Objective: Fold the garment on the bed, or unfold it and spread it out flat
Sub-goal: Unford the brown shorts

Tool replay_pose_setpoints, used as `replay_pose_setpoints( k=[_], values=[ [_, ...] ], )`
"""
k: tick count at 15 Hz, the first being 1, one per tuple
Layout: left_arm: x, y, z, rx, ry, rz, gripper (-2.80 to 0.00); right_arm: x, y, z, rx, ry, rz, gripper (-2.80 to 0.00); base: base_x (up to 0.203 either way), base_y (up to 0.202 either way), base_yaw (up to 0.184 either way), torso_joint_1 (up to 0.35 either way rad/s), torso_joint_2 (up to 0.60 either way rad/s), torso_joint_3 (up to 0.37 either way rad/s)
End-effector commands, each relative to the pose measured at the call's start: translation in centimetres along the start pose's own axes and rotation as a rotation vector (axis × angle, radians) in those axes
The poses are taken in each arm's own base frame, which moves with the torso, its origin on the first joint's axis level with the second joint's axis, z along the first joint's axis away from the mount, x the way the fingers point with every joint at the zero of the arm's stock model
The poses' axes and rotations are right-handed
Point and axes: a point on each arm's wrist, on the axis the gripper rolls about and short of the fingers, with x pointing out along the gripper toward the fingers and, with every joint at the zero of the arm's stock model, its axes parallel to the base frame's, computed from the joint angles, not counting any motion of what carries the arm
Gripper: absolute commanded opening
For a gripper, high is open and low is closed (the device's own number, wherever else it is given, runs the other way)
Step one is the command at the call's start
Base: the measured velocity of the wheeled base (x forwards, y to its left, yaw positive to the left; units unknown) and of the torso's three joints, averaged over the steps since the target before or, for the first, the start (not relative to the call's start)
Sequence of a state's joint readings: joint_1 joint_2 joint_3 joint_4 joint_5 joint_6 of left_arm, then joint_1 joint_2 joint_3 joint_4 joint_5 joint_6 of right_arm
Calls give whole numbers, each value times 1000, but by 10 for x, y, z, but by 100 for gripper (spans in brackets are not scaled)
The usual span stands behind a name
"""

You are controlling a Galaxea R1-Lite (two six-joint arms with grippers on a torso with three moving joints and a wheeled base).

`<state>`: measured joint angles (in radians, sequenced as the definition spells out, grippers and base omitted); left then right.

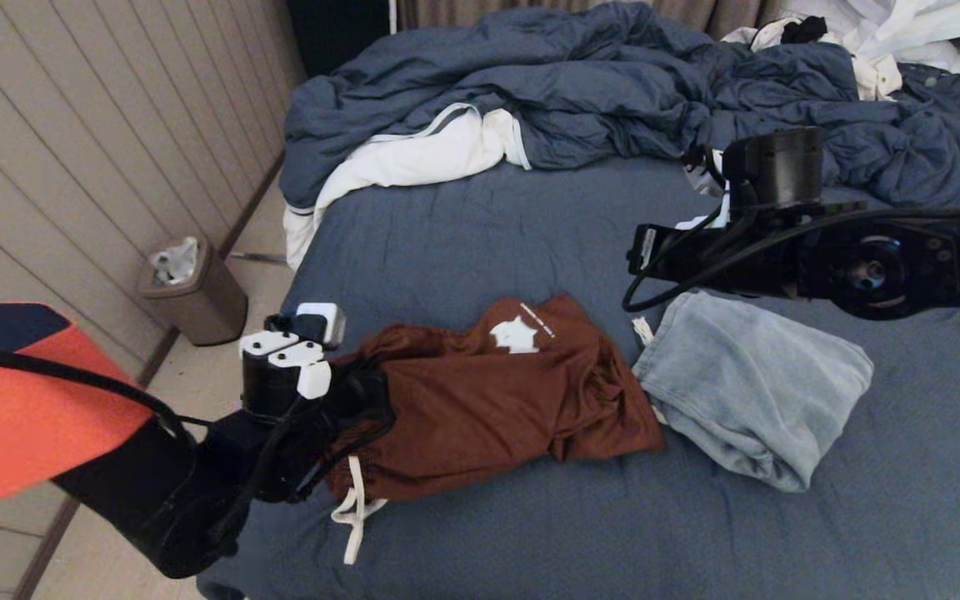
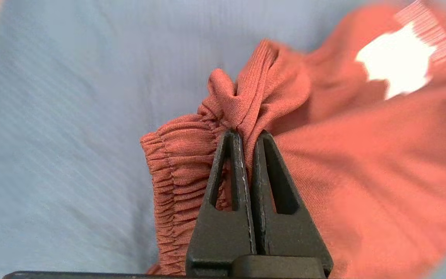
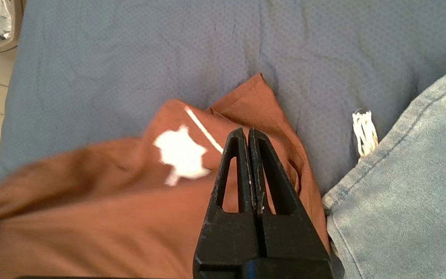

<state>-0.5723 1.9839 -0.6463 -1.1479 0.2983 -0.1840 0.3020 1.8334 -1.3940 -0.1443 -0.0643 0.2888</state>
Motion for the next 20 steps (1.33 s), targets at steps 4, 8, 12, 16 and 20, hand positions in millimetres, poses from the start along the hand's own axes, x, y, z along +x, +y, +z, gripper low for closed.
replay_pose_setpoints(
  k=[4, 8, 12, 16, 20],
  values=[
    [-56, 9, 48, -49, -150, -24, -280, 6, 5, -11, -8, 25, 9, -280, 0, 0, 0, 0, 0, 0],
    [-52, 10, 35, -37, -105, -22, -280, 45, 7, -29, -39, -16, 29, -280, 0, 0, 0, 0, 0, 0],
    [-40, 12, -2, -11, -3, -11, -280, 78, 17, -55, -85, 91, 38, -280, 0, 0, 0, 0, 0, 0],
    [-34, 13, -31, -6, -29, -18, -280, 105, 39, -96, -161, 208, 61, 0, 0, 0, 0, 0, 0, 0],
    [-36, 14, -32, -4, -27, -19, -280, 134, 50, -119, -203, 214, 43, 0, 0, 0, 0, 0, 0, 0]
  ],
)
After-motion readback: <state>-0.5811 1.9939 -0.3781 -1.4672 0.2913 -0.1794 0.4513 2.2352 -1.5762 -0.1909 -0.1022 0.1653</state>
